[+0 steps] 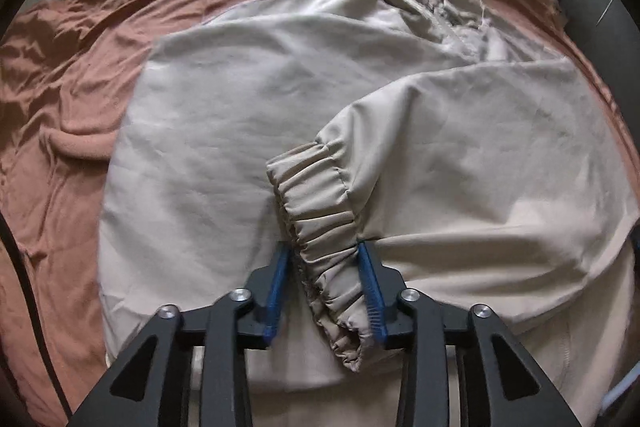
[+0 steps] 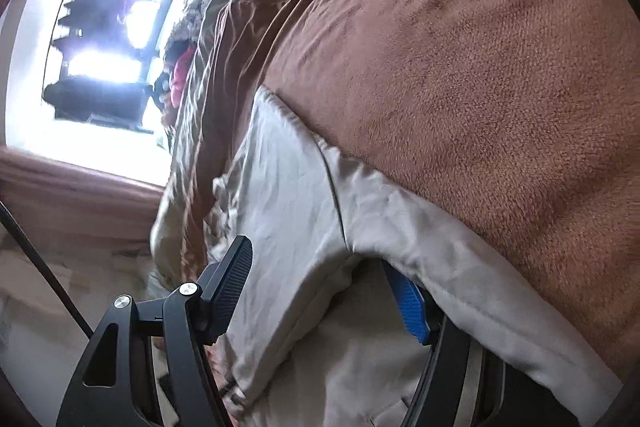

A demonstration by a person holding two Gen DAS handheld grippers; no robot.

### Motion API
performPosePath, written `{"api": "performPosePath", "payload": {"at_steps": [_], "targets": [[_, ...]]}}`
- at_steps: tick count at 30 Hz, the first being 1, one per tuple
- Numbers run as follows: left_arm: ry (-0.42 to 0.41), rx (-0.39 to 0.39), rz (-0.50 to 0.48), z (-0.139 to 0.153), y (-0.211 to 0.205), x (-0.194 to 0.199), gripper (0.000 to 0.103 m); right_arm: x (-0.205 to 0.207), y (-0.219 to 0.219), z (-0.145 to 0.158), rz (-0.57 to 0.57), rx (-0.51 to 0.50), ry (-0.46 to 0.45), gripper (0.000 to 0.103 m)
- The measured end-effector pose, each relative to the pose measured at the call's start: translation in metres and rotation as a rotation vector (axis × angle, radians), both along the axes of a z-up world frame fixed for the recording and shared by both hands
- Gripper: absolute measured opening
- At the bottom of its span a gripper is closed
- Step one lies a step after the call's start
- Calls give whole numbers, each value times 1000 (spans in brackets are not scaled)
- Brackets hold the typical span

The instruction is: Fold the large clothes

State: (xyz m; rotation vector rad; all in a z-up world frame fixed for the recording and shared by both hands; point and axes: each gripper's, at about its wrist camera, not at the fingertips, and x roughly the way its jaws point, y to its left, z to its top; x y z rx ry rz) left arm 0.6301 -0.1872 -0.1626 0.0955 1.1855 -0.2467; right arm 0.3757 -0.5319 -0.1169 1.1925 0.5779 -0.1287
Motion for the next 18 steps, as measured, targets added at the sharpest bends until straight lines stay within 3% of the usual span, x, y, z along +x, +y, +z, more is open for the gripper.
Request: {"api": "performPosePath", "payload": {"at_steps": [3, 8, 18], "targets": [[-42, 4, 17, 16, 12, -7, 49, -6, 12, 11, 50, -62, 5, 66], [-80, -65, 38, 44, 42, -31, 53, -18, 28, 38, 63, -177, 28, 66], [-101, -142, 63, 65, 93, -94, 54, -71, 43, 77, 100, -322, 70, 66]]}}
